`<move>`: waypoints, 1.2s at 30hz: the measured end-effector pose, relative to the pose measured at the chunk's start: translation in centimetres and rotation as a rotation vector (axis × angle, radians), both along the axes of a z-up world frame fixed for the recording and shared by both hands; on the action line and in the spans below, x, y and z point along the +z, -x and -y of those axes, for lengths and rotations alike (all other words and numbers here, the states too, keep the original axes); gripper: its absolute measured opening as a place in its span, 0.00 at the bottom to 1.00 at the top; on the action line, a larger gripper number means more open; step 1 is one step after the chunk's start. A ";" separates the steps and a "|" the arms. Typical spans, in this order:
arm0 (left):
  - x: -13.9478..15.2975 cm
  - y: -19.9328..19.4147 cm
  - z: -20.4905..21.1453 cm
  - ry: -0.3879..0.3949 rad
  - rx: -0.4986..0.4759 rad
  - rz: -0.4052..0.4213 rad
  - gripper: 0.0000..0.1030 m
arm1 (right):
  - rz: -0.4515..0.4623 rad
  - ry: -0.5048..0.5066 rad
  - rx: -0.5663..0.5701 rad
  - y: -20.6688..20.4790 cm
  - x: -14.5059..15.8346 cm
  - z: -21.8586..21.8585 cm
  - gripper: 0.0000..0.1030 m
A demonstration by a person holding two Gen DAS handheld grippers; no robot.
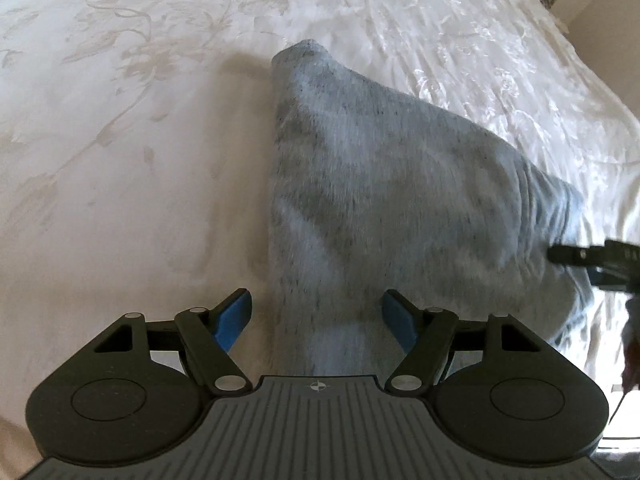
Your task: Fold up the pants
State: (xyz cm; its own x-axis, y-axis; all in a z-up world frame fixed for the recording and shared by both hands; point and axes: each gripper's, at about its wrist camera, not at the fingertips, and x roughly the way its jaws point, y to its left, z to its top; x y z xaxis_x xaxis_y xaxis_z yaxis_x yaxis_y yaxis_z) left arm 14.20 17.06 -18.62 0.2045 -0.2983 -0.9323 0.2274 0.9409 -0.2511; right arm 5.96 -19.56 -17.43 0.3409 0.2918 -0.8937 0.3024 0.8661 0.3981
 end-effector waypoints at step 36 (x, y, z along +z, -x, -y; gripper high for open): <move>-4.0 -4.5 1.9 0.171 0.031 -0.112 0.94 | -0.060 -0.224 -0.043 -1.1 -2.5 4.2 0.96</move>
